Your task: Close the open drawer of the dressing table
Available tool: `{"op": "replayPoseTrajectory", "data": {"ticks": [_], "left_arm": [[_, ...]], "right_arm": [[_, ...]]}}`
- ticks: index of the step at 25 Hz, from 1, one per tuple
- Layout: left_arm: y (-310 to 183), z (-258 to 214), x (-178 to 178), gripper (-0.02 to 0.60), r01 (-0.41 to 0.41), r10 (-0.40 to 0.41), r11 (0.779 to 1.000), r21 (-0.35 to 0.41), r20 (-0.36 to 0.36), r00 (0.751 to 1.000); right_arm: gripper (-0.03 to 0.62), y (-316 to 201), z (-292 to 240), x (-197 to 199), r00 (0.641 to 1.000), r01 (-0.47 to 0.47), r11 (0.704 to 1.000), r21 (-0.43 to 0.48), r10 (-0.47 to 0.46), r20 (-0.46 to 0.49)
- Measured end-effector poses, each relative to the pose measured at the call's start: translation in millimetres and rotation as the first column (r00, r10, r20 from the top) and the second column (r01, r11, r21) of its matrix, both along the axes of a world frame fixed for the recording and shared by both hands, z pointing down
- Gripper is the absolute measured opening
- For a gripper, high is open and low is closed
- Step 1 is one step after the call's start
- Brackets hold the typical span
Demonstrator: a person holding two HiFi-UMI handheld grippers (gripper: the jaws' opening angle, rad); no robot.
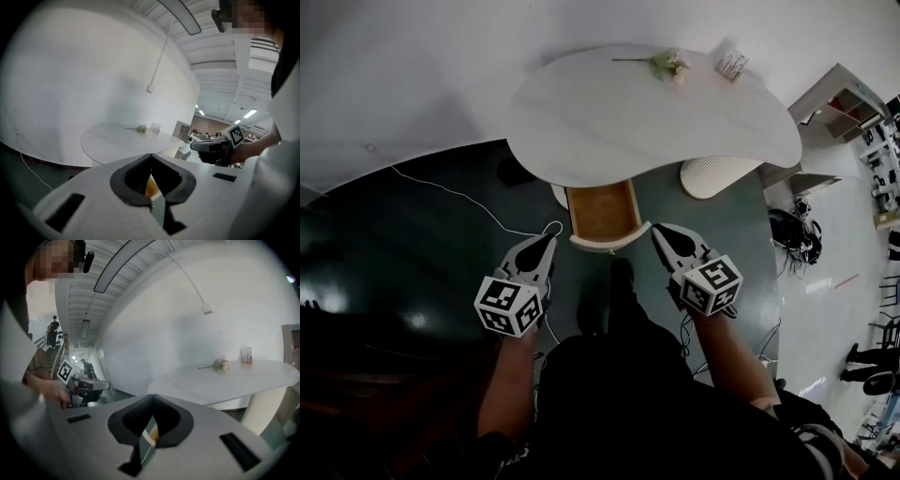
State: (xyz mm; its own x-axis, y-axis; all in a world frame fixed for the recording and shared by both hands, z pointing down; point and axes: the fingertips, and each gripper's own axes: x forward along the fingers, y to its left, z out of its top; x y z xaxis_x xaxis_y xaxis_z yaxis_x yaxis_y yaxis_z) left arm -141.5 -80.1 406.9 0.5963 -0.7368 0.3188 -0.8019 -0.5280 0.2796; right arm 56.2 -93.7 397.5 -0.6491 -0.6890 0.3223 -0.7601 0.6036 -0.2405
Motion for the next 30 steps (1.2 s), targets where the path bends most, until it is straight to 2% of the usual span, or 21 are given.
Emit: {"op": "replayPoseTrajectory", "data": {"ticks": [4,8,14,18,21,25,30], "left_arm": [[-5.0,36.5,16.6,0.008,-0.056,0.057,0.997,-0.057,0.026,0.998],[-5.1,77.5,25.5,0.008,-0.066,0.069,0.99,-0.128,0.023,0.997],[18.1,137.0,47.9,0.008,-0.118,0.127,0.971,-0.206,0.029,0.992],[23.7,179.9,57.5,0.008,-0.109,0.131,0.96,-0.256,0.067,0.989],[28.5,209.2,68.8,0.008,-0.112,0.139,0.948,-0.299,0.069,0.988],[20.3,228.6,81.1,0.008,-0.102,0.126,0.943,-0.316,0.058,0.99],[15.0,240.0,82.1,0.008,-0.11,0.146,0.938,-0.327,0.088,0.985]], "right_arm": [[0.006,-12.9,42.9,-10.3,0.999,0.032,0.996,-0.081,-0.032,0.002],[0.006,-17.9,80.0,-10.3,1.0,0.017,0.991,-0.135,-0.016,0.011],[0.006,7.7,144.6,4.9,1.0,0.008,0.977,-0.211,-0.007,0.005],[0.006,22.5,191.6,13.9,1.0,-0.005,0.96,-0.281,0.004,-0.004],[0.006,27.4,213.9,19.2,1.0,-0.014,0.954,-0.3,0.013,-0.006],[0.006,19.9,234.6,32.4,1.0,-0.023,0.951,-0.307,0.02,-0.015],[0.012,14.5,268.5,33.8,1.0,-0.022,0.935,-0.353,0.021,-0.007]]}}
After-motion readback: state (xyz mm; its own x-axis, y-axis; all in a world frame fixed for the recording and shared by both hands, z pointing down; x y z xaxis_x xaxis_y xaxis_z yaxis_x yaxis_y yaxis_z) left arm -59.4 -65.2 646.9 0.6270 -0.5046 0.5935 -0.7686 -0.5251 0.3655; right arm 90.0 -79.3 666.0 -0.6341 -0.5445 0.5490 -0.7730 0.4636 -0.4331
